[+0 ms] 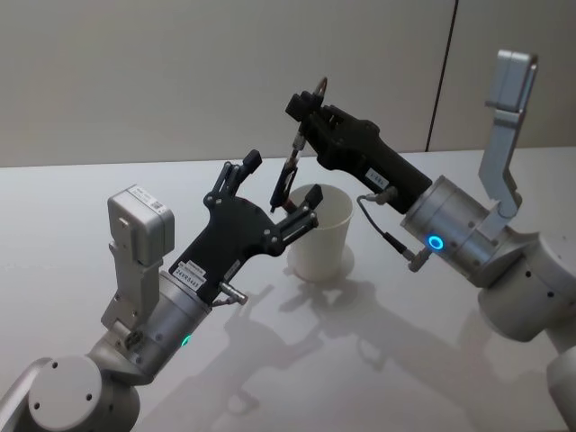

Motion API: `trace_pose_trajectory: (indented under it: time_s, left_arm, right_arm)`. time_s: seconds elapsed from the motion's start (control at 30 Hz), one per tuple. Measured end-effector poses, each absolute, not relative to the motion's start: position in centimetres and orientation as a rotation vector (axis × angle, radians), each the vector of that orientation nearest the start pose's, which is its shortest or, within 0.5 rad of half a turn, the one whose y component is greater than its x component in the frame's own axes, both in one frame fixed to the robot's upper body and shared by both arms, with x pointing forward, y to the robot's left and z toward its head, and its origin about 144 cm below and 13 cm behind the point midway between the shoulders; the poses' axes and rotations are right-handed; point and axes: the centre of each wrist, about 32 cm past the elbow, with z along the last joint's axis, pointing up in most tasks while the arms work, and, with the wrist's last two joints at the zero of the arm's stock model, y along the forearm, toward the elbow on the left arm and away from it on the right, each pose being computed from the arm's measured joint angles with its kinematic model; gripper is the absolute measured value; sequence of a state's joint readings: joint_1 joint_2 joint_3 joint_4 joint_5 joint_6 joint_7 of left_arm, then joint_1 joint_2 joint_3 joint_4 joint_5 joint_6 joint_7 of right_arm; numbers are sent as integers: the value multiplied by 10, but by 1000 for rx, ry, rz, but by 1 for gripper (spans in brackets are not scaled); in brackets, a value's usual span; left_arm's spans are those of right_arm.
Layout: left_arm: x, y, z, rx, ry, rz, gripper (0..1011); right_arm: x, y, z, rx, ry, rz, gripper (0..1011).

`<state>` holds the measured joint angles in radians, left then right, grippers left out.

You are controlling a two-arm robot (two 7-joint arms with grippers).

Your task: Place the pen into the pen holder.

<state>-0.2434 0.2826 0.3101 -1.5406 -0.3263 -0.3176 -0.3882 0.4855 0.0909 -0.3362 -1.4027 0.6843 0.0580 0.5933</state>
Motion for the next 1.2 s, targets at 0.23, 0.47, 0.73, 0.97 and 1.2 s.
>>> trace_pose_trajectory:
  time_s: [0.23,0.47,0.73,0.97,1.2]
  left_arm:
    - [512,217,1205,-292,-344,876,1004]
    - [512,217,1205,-292,-344,876,1004]
    - [512,217,1205,-292,-344,876,1004]
    - [512,217,1205,-293,-344,876,1004]
    - [512,217,1205,-293,-344,876,1004]
  right_arm:
    - [567,-154,1267,456,64,-603,126]
    - [562,-155,1270,411,0,-665,126]
    - [556,-156,1275,351,-87,-749,126]
    - [550,-155,1279,285,-181,-849,126]
    - [546,-152,1281,219,-277,-937,126]
